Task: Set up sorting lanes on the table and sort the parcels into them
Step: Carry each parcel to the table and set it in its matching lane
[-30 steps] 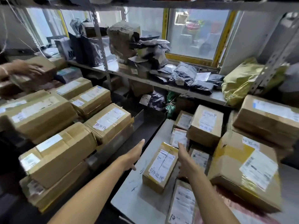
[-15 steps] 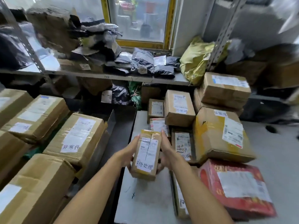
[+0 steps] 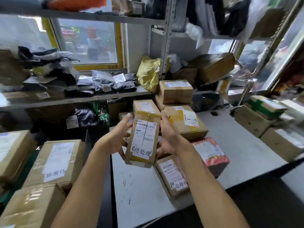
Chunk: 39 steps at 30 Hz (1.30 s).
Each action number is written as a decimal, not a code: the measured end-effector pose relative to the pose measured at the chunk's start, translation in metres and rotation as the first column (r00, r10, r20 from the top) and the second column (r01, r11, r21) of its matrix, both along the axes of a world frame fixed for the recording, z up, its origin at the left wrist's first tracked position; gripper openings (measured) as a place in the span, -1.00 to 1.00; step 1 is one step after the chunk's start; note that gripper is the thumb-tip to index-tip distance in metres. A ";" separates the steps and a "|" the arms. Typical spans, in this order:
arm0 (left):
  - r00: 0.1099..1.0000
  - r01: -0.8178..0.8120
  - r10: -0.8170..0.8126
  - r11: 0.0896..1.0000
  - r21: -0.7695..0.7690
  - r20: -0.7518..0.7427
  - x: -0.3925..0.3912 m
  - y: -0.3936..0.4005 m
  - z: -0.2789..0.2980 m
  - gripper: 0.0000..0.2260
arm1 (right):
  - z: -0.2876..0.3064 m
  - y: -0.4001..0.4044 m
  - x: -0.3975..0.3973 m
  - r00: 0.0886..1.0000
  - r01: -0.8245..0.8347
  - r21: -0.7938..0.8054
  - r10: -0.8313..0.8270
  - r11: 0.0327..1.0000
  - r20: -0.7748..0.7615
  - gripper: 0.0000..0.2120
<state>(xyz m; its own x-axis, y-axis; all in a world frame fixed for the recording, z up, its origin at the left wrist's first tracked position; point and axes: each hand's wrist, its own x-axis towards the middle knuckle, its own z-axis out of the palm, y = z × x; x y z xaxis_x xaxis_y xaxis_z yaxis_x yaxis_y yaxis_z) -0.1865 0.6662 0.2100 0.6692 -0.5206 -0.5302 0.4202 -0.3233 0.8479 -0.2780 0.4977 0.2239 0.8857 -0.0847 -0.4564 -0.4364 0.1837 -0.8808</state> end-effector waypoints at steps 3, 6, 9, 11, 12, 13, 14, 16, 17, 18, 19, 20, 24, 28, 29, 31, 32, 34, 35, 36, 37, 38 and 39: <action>0.994 0.074 -0.073 0.997 -0.015 0.079 -0.025 -0.030 0.023 -0.45 | 0.025 -0.026 -0.039 0.997 0.046 -0.025 -0.045 0.999 0.068 -0.20; 0.986 0.119 -0.110 0.991 -0.063 0.123 -0.060 -0.070 0.033 -0.42 | 0.040 -0.060 -0.091 0.981 0.124 -0.022 -0.120 0.992 0.153 -0.23; 0.980 0.182 -0.172 0.977 -0.108 0.097 -0.098 -0.114 0.029 -0.41 | 0.048 -0.096 -0.150 0.959 0.198 -0.040 -0.185 0.979 0.217 -0.35; 0.974 0.217 -0.208 0.972 -0.094 0.093 -0.133 -0.152 0.028 -0.47 | 0.050 -0.123 -0.195 0.961 0.212 -0.057 -0.198 0.976 0.194 -0.33; 0.969 0.236 -0.228 0.968 -0.082 0.097 -0.151 -0.173 0.025 -0.46 | 0.048 -0.138 -0.217 0.961 0.228 -0.069 -0.214 0.971 0.173 -0.33; 0.963 0.257 -0.250 0.963 -0.076 0.099 -0.165 -0.191 0.020 -0.44 | 0.044 -0.152 -0.235 0.954 0.266 -0.066 -0.253 0.962 0.160 -0.33; 0.957 0.280 -0.271 0.956 -0.089 0.098 -0.184 -0.215 0.016 -0.43 | 0.041 -0.170 -0.257 0.940 0.315 -0.056 -0.303 0.947 0.155 -0.36; 0.951 0.307 -0.300 0.942 -0.135 0.071 -0.223 -0.257 0.006 -0.46 | 0.033 -0.204 -0.298 0.913 0.390 -0.018 -0.384 0.921 0.136 -0.41; 0.942 0.335 -0.331 0.930 -0.153 0.053 -0.241 -0.276 0.003 -0.51 | 0.029 -0.220 -0.317 0.898 0.429 -0.011 -0.425 0.903 0.117 -0.41; 0.922 0.388 -0.385 0.909 -0.151 0.046 -0.257 -0.291 -0.001 -0.55 | 0.027 -0.232 -0.333 0.883 0.461 -0.004 -0.459 0.887 0.094 -0.41; 0.895 0.447 -0.444 0.884 -0.139 0.052 -0.275 -0.310 -0.003 -0.57 | 0.024 -0.247 -0.352 0.866 0.495 -0.002 -0.494 0.869 0.076 -0.41; 0.867 0.499 -0.494 0.858 -0.125 0.064 -0.290 -0.326 -0.002 -0.55 | 0.021 -0.259 -0.370 0.851 0.523 -0.002 -0.522 0.852 0.066 -0.42; 0.774 0.633 -0.628 0.769 -0.088 0.076 -0.339 -0.389 0.000 -0.27 | 0.014 -0.303 -0.429 0.760 0.648 0.018 -0.648 0.761 0.042 -0.39; 0.742 0.670 -0.667 0.742 -0.034 0.058 -0.373 -0.446 0.002 -0.37 | 0.009 -0.338 -0.464 0.679 0.734 0.000 -0.733 0.680 0.053 -0.44; 0.730 0.683 -0.681 0.730 -0.029 0.050 -0.379 -0.463 0.002 -0.42 | 0.008 -0.348 -0.469 0.664 0.748 -0.005 -0.747 0.664 0.047 -0.49; 0.713 0.701 -0.700 0.712 -0.037 0.039 -0.388 -0.495 -0.001 -0.53 | 0.005 -0.372 -0.476 0.649 0.761 -0.035 -0.760 0.648 0.032 -0.53; 0.707 0.707 -0.706 0.705 -0.047 0.036 -0.391 -0.511 -0.002 -0.57 | 0.002 -0.385 -0.478 0.636 0.771 -0.047 -0.771 0.635 0.022 -0.52; 0.691 0.723 -0.721 0.689 -0.049 0.057 -0.395 -0.544 -0.005 -0.61 | -0.005 -0.417 -0.480 0.592 0.805 -0.053 -0.806 0.591 0.000 -0.48; 0.679 0.735 -0.732 0.677 -0.049 0.059 -0.395 -0.563 -0.008 -0.62 | -0.009 -0.433 -0.480 0.568 0.821 -0.061 -0.823 0.568 -0.005 -0.43; 0.667 0.745 -0.744 0.665 -0.054 0.044 -0.394 -0.585 -0.012 -0.61 | -0.013 -0.452 -0.479 0.549 0.832 -0.076 -0.835 0.549 -0.020 -0.35; 0.658 0.753 -0.753 0.656 -0.058 0.023 -0.391 -0.604 -0.017 -0.60 | -0.014 -0.468 -0.478 0.535 0.839 -0.091 -0.844 0.536 -0.042 -0.28; 0.642 0.766 -0.767 0.640 -0.056 0.012 -0.388 -0.621 -0.020 -0.58 | -0.014 -0.481 -0.476 0.528 0.841 -0.103 -0.847 0.531 -0.059 -0.24; 0.618 0.785 -0.786 0.617 -0.059 0.011 -0.384 -0.642 -0.023 -0.56 | -0.014 -0.497 -0.472 0.522 0.842 -0.113 -0.850 0.527 -0.072 -0.22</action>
